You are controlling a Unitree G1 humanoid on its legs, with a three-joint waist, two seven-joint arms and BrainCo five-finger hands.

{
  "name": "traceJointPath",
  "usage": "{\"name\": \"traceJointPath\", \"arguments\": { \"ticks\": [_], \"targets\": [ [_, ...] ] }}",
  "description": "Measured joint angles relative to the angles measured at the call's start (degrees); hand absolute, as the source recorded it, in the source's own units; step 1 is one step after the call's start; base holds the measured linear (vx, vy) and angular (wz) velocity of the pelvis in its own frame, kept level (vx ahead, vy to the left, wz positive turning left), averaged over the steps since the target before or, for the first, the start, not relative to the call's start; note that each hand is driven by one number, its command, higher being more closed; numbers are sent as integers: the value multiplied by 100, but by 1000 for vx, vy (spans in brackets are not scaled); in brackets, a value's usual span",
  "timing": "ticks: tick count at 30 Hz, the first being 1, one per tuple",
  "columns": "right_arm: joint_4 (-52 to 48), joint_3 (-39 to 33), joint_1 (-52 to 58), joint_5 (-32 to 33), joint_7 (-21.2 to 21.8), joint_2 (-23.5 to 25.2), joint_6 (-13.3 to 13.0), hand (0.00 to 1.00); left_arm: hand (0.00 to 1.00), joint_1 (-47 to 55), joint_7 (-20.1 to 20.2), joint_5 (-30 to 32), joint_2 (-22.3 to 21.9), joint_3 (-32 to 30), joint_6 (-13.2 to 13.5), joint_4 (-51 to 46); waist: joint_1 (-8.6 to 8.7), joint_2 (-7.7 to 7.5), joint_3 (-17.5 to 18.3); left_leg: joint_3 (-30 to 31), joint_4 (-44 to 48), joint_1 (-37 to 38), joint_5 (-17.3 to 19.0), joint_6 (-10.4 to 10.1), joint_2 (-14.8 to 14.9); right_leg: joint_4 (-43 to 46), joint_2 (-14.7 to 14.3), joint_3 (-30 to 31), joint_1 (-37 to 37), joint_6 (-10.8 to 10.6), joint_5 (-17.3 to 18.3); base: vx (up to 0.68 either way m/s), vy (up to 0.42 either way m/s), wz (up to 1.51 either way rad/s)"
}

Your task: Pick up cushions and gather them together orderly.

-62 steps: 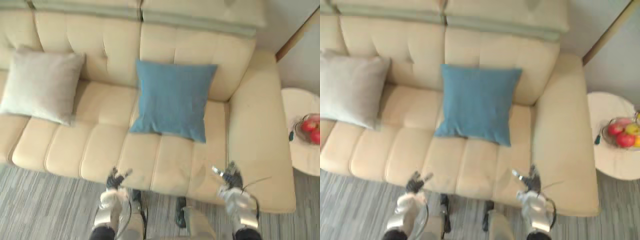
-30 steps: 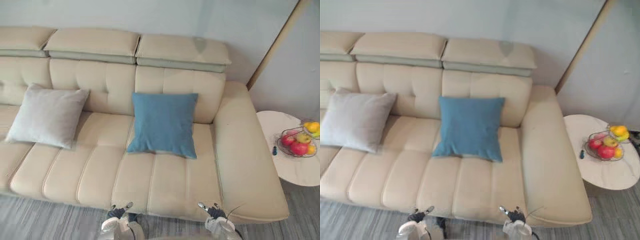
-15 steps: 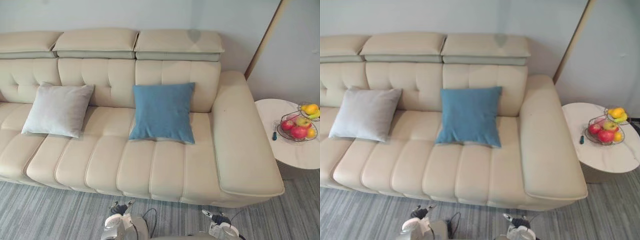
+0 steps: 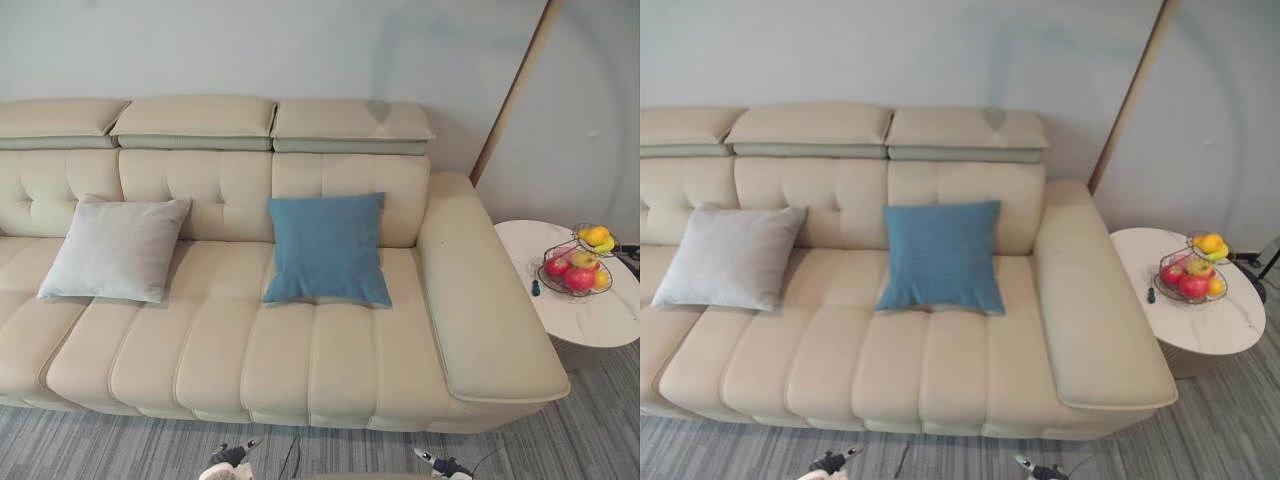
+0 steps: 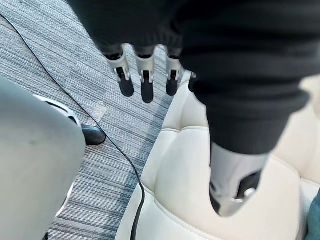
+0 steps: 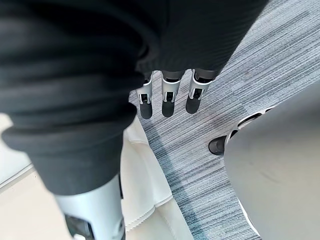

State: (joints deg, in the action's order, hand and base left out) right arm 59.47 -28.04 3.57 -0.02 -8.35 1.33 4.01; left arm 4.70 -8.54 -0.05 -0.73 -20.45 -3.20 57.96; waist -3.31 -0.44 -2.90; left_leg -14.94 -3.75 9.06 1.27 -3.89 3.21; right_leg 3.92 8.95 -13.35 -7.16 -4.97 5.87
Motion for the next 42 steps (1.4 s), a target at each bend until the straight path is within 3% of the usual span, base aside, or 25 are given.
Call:
{"name": "traceJointPath", "arguments": {
  "ticks": [11, 15, 17, 19, 20, 23, 24, 25, 26, 28, 30, 32, 33, 34, 35, 36, 37, 38, 39, 41, 42],
  "targets": [
    [-79, 108, 109, 248, 108, -31, 1, 0, 0, -35, 54, -4, -13, 130, 17, -13, 22, 0, -63, -211, 18, 49, 16, -20, 35, 303, 11, 192, 196, -8, 103, -10, -1, -9],
    [-358, 296, 162, 467, 140, -9, 1, 0, 0, -129, 148, -3, -25, 118, 27, -116, 32, -46, -328, -634, 949, -30, 556, -111, 260, 621, -98, 809, 397, 3, 202, -60, -5, -79],
    [-408, 403, 163, 468, 146, -7, -1, 0, 0, -148, 154, -4, -32, 114, 32, -106, 30, -34, -311, -318, 1565, -265, 794, 33, 337, 790, -207, 1369, 718, 17, 177, -19, -54, -135],
    [-437, 489, 150, 466, 151, -103, 0, 0, 0, -154, 154, -3, -103, 115, 31, -85, 64, 92, -304, -109, 1695, -325, 1074, -56, 410, 896, -355, 1736, 1016, -17, 139, -59, 6, -137],
    [-447, 533, 143, 460, 150, -125, 1, 0, 0, -205, 167, -5, -87, 114, 29, -5, 132, 107, -314, -347, 1699, -296, 1257, -131, 476, 917, -515, 2108, 1234, -32, 9, -38, 88, -105],
    [-453, 690, 71, 444, 155, -117, 8, 0, 0, -257, 166, -8, -9, 113, 37, -7, 119, 11, -293, -1040, 1698, -259, 1310, -137, 527, 843, -673, 2499, 1523, -58, -335, -47, 91, -133],
    [-452, 773, -33, 446, 161, -95, 13, 0, 0, -282, 161, -8, 19, 109, 37, -11, 112, -20, -311, -1478, 1689, -232, 1312, -134, 645, 777, -776, 2250, 1753, 48, -666, -48, 45, -213],
    [-453, 802, -240, 434, 159, -52, 10, 0, 0, -312, 143, -11, 59, 118, 40, -38, 76, -24, -413, -2009, 1676, -122, 1309, -135, 719, 1049, -660, 1315, 1959, 236, -586, -50, 31, -189],
    [-454, 801, -256, 433, 159, -29, 13, 0, 0, -326, 139, -10, 67, 118, 41, -64, 90, -69, -438, -2152, 1678, -53, 1309, -135, 703, 1208, -550, 884, 2002, 309, -493, -62, -12, -170],
    [-456, 794, -224, 240, 156, -1, -4, 0, 0, -334, 126, -12, 42, 330, 51, -103, 131, -131, -428, -2761, 1692, 248, 1311, -136, 701, 2032, 198, -1368, 1934, 806, 118, -48, -29, -120],
    [-455, 765, -211, 210, 159, -39, -2, 0, 0, -348, 130, -13, 9, 529, 70, -106, 173, -103, -403, -3120, 1628, 369, 1363, -224, 737, 2627, 620, -2189, 1840, 883, 490, -24, -91, -70],
    [-443, 664, -163, 154, 161, -28, 13, 0, 0, -370, 140, -14, -15, 618, 101, -118, 219, -106, -403, -3340, 1648, 502, 1371, -415, 804, 2777, 726, -2260, 1860, 686, 809, 69, -181, -69],
    [-451, 621, -170, 54, 158, -24, 7, 0, 0, -378, 137, -14, -20, 600, 113, -86, 225, -96, -395, -3403, 1666, 573, 1337, -479, 797, 2721, 523, -2103, 1937, 796, 840, 174, -223, -105],
    [-417, 576, -167, 5, 163, -119, 2, 0, 0, -358, 151, -11, -51, 583, 112, -1, 222, 84, -341, -3415, 1701, 585, 1233, -529, 928, 2515, 193, -1851, 1936, 850, 824, 218, -269, -134],
    [-341, 473, -188, 9, 166, -172, 2, 0, 0, -321, 173, -5, -145, 581, 106, 22, 229, 232, -354, -3360, 2144, 476, 1136, -533, 1148, 2333, -53, -1606, 1941, 888, 835, 173, -231, -119],
    [-343, 369, -192, 17, 169, -176, 4, 0, 0, -323, 182, -4, -165, 559, 106, 21, 243, 233, -379, -3264, 2555, 357, 1102, -481, 1299, 2264, -145, -1485, 1940, 915, 836, 181, -229, -108],
    [-341, 346, -192, 12, 159, -194, 9, 0, 0, -347, 211, -7, -150, 459, 109, 16, 252, 227, -392, -2918, 3479, 38, 1034, -315, 1584, 2131, -269, -1273, 1908, 987, 809, 202, -256, -107],
    [-337, 357, -208, 18, 151, -191, 30, 0, 0, -417, 246, -14, -223, 166, 113, 1, 250, 256, -481, -2230, 4488, -417, 1234, 79, 1732, 1970, -464, -1008, 1727, 1094, 808, 159, -212, -102],
    [-330, 370, -218, 16, 151, -190, 32, 0, 0, -436, 248, -15, -240, 111, 113, -6, 249, 253, -522, -1953, 4689, -550, 1299, 68, 1674, 1928, -507, -932, 1657, 1111, 811, 113, -166, -112],
    [-198, 456, -255, 13, 154, -216, 83, 0, 0, -453, 257, -27, -267, 128, 130, -129, 136, 246, -536, -528, 4703, -1379, 1584, -225, 1023, 1689, -761, -434, 1395, 1053, 824, 134, -81, -126],
    [-193, 456, -245, 12, 154, -219, 90, 0, 0, -451, 258, -42, -284, 129, 136, -157, 105, 246, -535, -365, 4553, -1484, 1585, -223, 925, 1634, -819, -332, 1342, 1032, 815, 255, -38, -129]
  ]
}}
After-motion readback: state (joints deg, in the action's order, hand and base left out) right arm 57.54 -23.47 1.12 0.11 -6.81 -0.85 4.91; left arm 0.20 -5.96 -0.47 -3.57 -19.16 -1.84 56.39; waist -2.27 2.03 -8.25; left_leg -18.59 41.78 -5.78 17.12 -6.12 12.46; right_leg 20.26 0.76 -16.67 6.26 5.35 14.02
